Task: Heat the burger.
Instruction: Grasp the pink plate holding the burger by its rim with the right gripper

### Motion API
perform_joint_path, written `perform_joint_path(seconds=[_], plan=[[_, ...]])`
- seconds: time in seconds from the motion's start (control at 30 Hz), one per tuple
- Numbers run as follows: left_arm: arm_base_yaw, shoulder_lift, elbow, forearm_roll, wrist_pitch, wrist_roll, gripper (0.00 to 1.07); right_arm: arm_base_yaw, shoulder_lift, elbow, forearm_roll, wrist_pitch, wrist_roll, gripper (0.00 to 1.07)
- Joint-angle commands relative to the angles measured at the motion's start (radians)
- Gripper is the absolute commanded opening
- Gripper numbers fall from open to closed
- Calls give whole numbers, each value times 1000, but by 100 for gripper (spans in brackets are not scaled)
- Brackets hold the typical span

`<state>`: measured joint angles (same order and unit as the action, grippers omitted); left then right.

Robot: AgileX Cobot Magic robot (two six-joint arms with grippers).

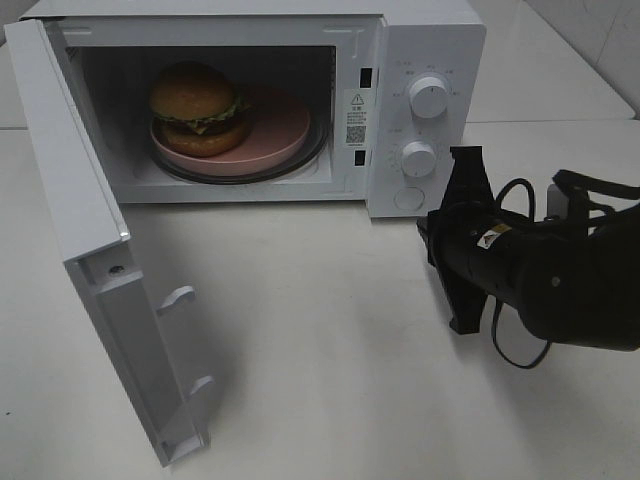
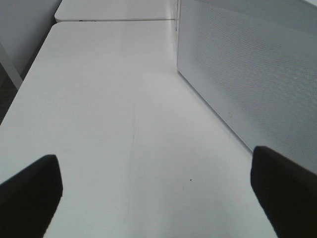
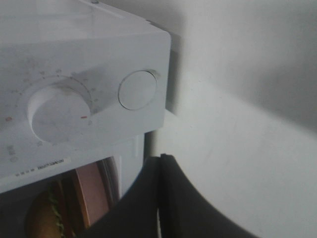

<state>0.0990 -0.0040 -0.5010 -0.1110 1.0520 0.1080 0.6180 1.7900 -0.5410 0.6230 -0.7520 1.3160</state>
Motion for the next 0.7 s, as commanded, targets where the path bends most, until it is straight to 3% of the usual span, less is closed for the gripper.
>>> perform_joint_path(seconds=[0.03,0.43,0.7], plan=[[2,-21,3,-3,-13,-4,98,6,-68,19,-18,99,-101,0],[2,-21,3,-3,-13,-4,98,-1,-205,-8,-18,401,-484,0],[2,-21,3,-3,-13,-4,98,-55,-209,-142,-102,738,-767,0]])
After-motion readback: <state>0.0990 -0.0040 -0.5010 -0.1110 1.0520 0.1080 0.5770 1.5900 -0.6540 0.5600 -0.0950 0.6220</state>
